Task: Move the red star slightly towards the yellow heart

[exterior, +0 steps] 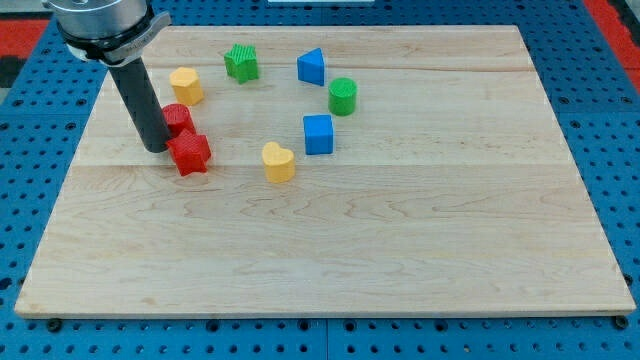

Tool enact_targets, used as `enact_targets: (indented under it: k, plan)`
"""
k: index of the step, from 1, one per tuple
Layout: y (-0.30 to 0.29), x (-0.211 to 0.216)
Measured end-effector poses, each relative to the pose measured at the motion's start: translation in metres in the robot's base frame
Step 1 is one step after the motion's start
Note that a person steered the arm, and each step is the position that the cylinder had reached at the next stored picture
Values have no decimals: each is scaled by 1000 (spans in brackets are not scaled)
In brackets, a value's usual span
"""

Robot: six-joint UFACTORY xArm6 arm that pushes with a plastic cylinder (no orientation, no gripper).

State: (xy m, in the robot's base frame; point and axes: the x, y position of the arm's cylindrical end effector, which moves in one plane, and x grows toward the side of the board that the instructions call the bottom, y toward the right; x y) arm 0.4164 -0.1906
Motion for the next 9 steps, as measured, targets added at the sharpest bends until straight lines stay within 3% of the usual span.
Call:
enact_targets:
  k: [3,5,8,9]
  plan:
    - [32,21]
    - [16,81]
    - [189,88]
    - [222,88]
